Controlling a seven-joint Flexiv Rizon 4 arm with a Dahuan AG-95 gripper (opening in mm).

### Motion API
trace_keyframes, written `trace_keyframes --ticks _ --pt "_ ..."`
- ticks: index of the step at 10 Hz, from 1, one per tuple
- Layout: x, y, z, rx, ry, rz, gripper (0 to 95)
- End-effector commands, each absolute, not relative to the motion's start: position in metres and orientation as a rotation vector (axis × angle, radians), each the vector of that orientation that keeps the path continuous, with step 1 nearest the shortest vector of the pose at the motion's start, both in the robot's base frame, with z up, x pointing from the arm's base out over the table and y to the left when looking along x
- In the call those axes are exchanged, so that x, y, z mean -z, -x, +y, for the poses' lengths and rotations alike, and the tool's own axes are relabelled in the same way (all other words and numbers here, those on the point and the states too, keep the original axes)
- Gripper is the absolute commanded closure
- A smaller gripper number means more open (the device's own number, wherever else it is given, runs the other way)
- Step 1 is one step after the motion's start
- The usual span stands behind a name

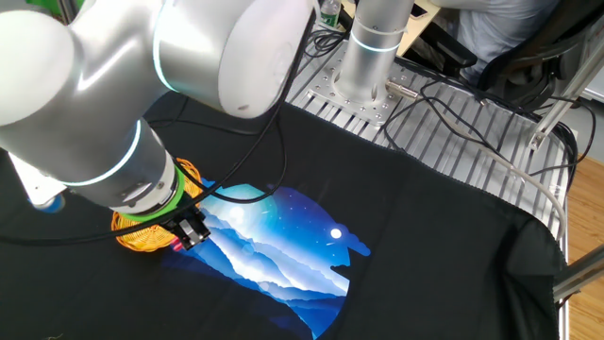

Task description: Use a clamp

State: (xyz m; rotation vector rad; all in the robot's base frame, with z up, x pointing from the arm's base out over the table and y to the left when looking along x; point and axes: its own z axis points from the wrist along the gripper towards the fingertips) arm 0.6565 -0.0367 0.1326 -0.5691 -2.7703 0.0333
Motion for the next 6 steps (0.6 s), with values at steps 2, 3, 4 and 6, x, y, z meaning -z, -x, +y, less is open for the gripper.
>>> trace_keyframes --ticks 2,3,4,6 --pt "-0.133 -0.652 -0.041 -0.023 0.528 -2.769 95.0" --pt "-0.135 -0.646 -0.048 -0.016 0.516 -2.771 95.0" --pt "-0.136 -0.643 -0.054 -0.007 0.513 -2.771 95.0" --pt "-0.14 -0.639 -0.058 -0.007 0.511 -2.772 95.0"
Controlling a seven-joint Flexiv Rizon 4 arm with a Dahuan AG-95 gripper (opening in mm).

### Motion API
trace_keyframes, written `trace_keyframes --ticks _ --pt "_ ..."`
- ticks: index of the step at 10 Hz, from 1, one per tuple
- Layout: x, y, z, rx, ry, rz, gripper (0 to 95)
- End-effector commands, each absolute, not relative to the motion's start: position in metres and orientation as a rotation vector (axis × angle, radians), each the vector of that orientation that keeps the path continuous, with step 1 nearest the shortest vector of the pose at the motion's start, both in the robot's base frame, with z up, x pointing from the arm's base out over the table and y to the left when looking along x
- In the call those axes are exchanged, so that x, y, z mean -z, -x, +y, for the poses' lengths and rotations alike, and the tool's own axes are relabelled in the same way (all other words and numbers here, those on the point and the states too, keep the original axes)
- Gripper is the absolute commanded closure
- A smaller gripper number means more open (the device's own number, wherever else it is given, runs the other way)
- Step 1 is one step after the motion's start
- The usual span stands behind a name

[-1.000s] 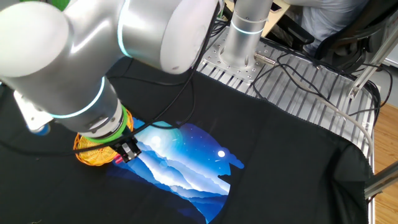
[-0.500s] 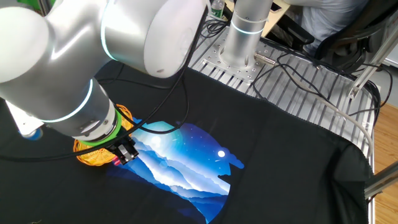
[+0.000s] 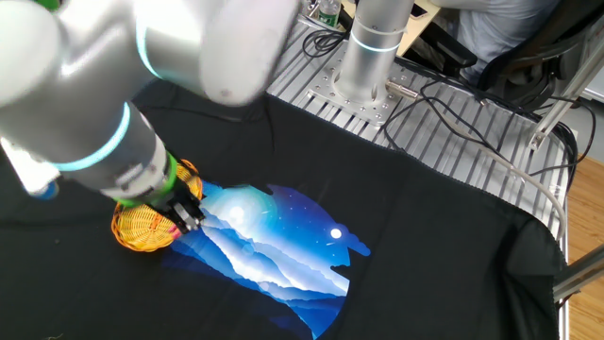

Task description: Use a clamp

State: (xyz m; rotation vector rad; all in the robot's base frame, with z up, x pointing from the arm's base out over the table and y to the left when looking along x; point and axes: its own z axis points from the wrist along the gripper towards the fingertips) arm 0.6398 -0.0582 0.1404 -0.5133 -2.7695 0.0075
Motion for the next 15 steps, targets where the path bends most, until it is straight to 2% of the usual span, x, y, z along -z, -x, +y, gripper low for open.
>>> trace_keyframes --ticks 1,11,15 --pt "-0.143 -0.635 -0.063 -0.004 0.503 -2.774 95.0" --pt "-0.14 -0.592 -0.09 -0.004 0.444 -2.752 95.0" --pt "-0.136 -0.589 -0.086 -0.002 0.405 -2.729 95.0"
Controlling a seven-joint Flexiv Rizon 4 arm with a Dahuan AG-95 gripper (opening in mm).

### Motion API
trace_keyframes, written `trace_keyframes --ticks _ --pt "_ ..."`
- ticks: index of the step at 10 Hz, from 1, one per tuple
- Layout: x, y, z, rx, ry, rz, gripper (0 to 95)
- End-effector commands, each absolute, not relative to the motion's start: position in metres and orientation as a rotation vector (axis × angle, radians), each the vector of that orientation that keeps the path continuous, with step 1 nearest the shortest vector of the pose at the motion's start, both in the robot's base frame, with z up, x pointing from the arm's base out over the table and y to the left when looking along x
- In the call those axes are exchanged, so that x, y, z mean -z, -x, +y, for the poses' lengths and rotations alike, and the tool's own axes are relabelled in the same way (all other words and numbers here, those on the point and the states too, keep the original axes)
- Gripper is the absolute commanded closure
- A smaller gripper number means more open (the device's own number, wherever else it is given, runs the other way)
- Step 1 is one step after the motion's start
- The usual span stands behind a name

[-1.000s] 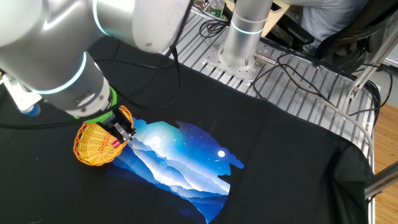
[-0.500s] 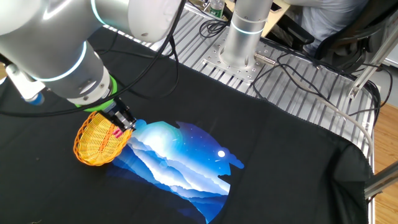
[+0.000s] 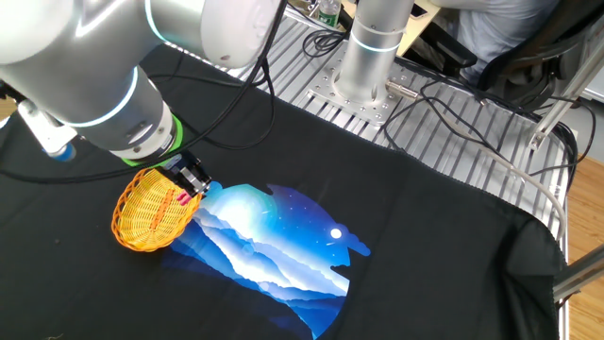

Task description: Use a clamp

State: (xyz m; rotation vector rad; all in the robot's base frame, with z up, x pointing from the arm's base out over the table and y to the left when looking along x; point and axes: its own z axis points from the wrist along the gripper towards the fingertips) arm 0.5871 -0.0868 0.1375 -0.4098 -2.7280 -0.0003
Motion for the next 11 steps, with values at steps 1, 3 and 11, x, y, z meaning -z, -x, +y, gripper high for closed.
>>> trace_keyframes --ticks 1,3,11 --pt "-0.133 -0.588 -0.085 0.002 0.399 -2.729 95.0" --pt "-0.124 -0.586 -0.082 0.005 0.391 -2.729 95.0" --pt "-0.1 -0.584 -0.077 0.029 0.311 -2.726 95.0"
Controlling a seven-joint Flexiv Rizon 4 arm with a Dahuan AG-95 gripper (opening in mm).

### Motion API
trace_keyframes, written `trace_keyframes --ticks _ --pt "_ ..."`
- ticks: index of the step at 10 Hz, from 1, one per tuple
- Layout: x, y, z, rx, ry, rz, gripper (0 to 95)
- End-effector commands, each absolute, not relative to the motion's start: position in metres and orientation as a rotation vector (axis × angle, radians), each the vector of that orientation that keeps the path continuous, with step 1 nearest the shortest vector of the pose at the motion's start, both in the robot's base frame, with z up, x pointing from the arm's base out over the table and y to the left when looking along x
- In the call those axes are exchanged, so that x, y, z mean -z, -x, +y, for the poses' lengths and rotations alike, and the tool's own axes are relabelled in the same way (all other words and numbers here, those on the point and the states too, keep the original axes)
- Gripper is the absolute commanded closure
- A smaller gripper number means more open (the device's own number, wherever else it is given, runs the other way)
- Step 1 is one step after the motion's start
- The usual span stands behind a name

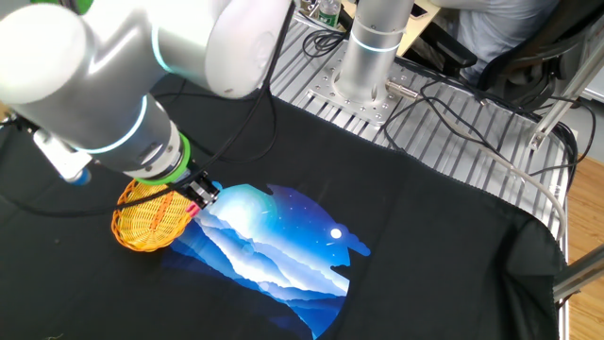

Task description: Use a clamp

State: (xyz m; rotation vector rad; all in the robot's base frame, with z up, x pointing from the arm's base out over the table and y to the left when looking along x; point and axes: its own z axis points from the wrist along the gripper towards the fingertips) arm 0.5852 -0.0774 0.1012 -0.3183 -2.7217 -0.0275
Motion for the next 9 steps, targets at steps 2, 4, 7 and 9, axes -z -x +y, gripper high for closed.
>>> trace_keyframes --ticks 2,4,7,9 --pt "-0.0963 -0.5842 -0.0767 0.029 0.304 -2.723 95.0" --pt "-0.0922 -0.5848 -0.0765 0.027 0.304 -2.726 95.0" --pt "-0.0921 -0.5848 -0.0765 0.037 0.304 -2.748 95.0" --pt "-0.0921 -0.5848 -0.0765 0.052 0.304 -2.778 95.0"
